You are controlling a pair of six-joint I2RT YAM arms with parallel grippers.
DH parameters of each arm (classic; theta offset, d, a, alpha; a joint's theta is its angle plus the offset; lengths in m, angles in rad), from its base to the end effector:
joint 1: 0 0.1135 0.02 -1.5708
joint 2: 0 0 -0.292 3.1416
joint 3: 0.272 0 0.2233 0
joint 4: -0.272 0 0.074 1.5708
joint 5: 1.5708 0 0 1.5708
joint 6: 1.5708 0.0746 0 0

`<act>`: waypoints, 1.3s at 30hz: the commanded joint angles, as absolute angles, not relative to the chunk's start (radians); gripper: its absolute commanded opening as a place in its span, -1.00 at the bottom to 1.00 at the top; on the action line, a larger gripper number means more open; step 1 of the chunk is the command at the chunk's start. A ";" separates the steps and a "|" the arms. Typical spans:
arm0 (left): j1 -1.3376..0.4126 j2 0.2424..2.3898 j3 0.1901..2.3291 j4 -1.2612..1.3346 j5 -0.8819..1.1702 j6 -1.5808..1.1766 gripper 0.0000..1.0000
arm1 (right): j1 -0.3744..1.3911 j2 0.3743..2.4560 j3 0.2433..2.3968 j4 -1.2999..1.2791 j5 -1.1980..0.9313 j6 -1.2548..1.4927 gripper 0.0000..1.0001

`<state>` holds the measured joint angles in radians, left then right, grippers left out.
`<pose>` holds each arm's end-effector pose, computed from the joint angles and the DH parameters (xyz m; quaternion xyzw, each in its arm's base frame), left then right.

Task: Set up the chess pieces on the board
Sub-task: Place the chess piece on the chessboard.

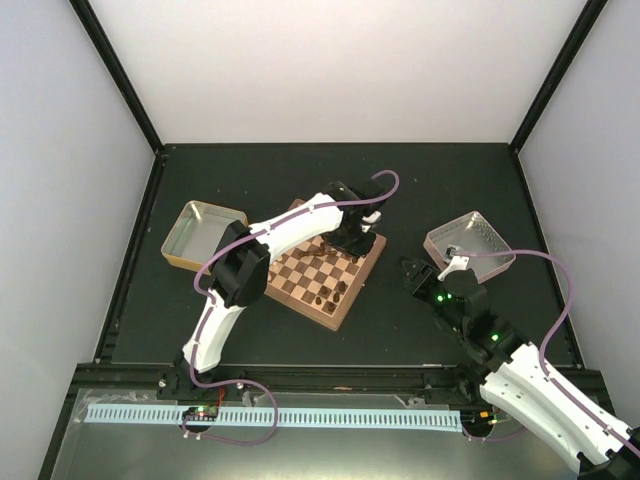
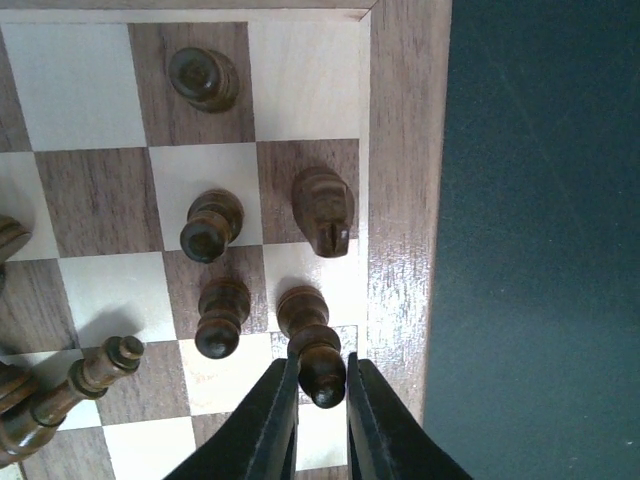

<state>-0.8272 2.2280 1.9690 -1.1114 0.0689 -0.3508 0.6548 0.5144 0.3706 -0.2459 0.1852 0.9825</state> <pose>0.3017 -0.3356 0.2021 0.2380 0.9655 -0.0840 0.0641 0.1064 0.0643 0.2297 0.1857 0.8076 0.3524 0.4349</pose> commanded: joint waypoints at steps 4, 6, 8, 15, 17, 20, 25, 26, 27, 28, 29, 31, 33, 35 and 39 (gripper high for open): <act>-0.835 2.258 2.011 -1.110 0.113 -0.332 -0.73 | 0.652 0.510 0.361 -0.242 0.213 0.986 0.36; -0.835 2.262 2.011 -1.110 0.120 -0.331 -0.76 | 0.653 0.509 0.362 -0.244 0.213 0.986 0.36; -0.834 2.263 2.011 -1.108 0.123 -0.330 -0.78 | 0.653 0.509 0.361 -0.244 0.213 0.987 0.35; -0.836 2.255 2.013 -1.109 0.107 -0.337 -0.60 | 0.652 0.507 0.360 -0.245 0.210 0.988 0.36; -0.834 2.244 2.014 -1.110 0.106 -0.338 -0.53 | 0.653 0.506 0.360 -0.246 0.207 0.987 0.36; -0.835 2.215 2.021 -1.111 0.106 -0.339 -0.46 | 0.653 0.502 0.360 -0.249 0.207 0.990 0.36; -0.830 2.133 1.996 -1.102 0.072 -0.345 -0.36 | 0.653 0.478 0.354 -0.249 0.214 0.994 0.36; -0.827 2.112 1.977 -1.091 0.056 -0.342 -0.32 | 0.652 0.476 0.353 -0.250 0.215 0.996 0.35; -0.824 2.087 1.948 -1.076 0.044 -0.329 -0.28 | 0.652 0.476 0.353 -0.251 0.214 0.998 0.36; -0.818 2.058 1.912 -1.053 0.036 -0.303 -0.22 | 0.653 0.476 0.353 -0.251 0.213 0.997 0.36; -0.813 2.025 1.875 -1.030 0.032 -0.271 -0.17 | 0.653 0.478 0.351 -0.248 0.211 0.998 0.36; -0.805 1.986 1.808 -1.005 -0.008 -0.197 -0.11 | 0.653 0.483 0.351 -0.247 0.203 0.999 0.36; -0.799 1.964 1.747 -0.993 -0.040 -0.127 -0.09 | 0.653 0.488 0.351 -0.246 0.197 0.998 0.35; -0.793 1.956 1.695 -0.993 -0.069 -0.077 -0.09 | 0.653 0.493 0.351 -0.246 0.193 0.998 0.35; -0.782 1.951 1.602 -0.962 -0.068 0.008 -0.15 | 0.653 0.499 0.351 -0.242 0.190 0.999 0.35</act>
